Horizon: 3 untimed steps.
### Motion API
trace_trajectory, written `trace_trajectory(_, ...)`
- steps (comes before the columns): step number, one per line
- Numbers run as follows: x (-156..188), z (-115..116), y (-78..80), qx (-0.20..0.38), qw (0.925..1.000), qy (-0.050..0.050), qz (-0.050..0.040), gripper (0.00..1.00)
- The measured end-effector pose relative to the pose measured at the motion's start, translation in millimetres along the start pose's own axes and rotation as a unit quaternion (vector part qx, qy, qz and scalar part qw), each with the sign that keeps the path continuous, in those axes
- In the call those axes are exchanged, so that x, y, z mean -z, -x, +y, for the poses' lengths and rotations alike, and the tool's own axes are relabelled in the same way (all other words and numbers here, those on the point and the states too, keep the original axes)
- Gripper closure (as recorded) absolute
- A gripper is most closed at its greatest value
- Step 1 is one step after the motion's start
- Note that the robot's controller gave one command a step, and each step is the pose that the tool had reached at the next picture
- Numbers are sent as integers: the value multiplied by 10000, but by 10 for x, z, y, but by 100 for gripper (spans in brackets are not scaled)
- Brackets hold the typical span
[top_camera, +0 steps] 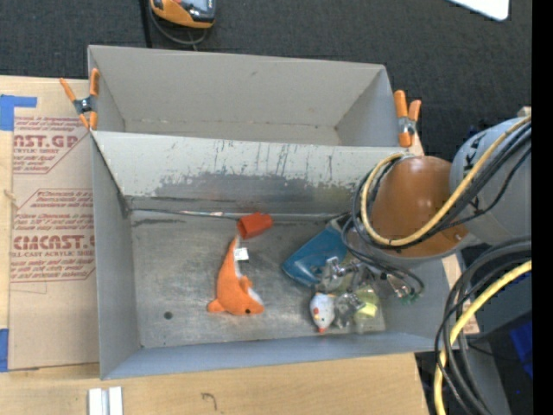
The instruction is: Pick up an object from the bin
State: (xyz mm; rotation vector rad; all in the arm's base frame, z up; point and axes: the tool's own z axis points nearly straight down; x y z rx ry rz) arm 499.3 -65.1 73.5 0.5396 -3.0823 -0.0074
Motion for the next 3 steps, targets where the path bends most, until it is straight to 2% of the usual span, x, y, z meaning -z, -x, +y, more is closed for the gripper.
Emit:
trace_trajectory(1,1149,-681,-9,1190,9929,-46,-72,100)
trace_trajectory(2,1142,-674,-10,1194,9928,-37,-68,100)
trace_trajectory(3,1626,-666,-2,1248,9922,-22,-46,100)
